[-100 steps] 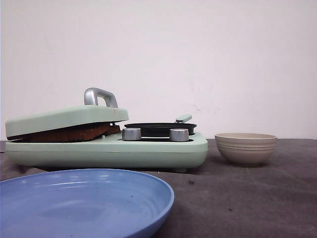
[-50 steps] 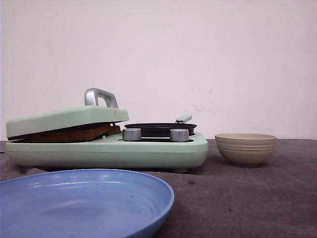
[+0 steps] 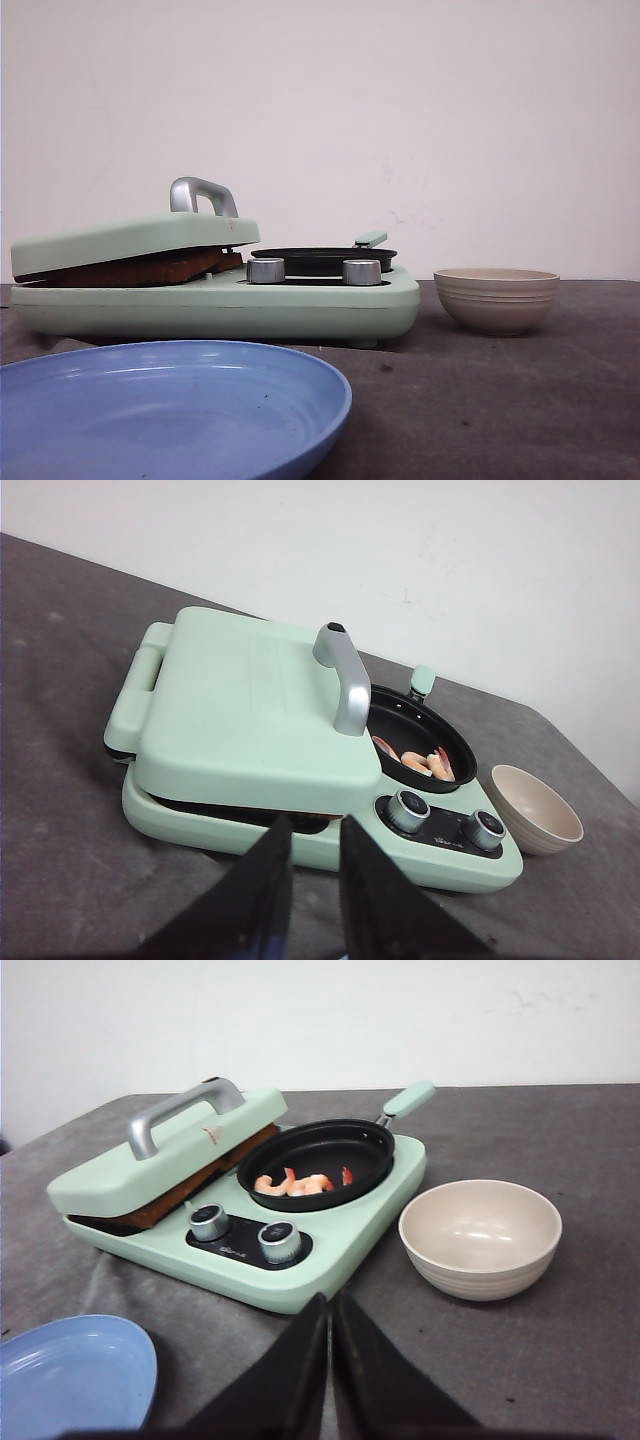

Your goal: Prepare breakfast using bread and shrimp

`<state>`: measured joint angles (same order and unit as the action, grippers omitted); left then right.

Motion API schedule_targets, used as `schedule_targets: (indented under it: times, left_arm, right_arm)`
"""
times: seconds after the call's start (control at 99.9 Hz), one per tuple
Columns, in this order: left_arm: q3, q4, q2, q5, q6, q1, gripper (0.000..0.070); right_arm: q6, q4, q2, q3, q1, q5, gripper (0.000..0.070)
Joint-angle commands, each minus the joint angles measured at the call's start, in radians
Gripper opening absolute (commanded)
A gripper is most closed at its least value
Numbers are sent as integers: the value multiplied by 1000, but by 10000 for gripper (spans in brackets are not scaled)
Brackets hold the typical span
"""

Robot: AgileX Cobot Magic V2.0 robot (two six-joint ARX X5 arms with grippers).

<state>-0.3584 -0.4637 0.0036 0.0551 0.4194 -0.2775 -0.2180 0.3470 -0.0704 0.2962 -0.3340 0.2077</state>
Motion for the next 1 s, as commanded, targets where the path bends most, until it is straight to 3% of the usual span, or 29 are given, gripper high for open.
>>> schedule_targets:
  times: [0.0,0.51,0.58,0.69,0.851,0.991]
  left_arm:
    - [-5,14,0,0,12,-3,4]
    - [-5,10,0,0,12,-2,3]
    - [-4,-16,0,-38,3,3,4]
    - [24,26,0,-122,-140,33,4]
    - [143,276,0,-143,-393,110,4]
    - [229,321,0,-88,-435,193,4]
  right_arm:
    - [-10,-13,2,5,-5,0,0]
    - [-10,-13,2,5,-5,1,0]
    - [-10,-13,2,5,-5,1,0]
    - [-10,-13,2,5,-5,1,0]
    - [-10,-13,2,5,-5,0,0]
    - [-10,-13,2,5,-5,1,0]
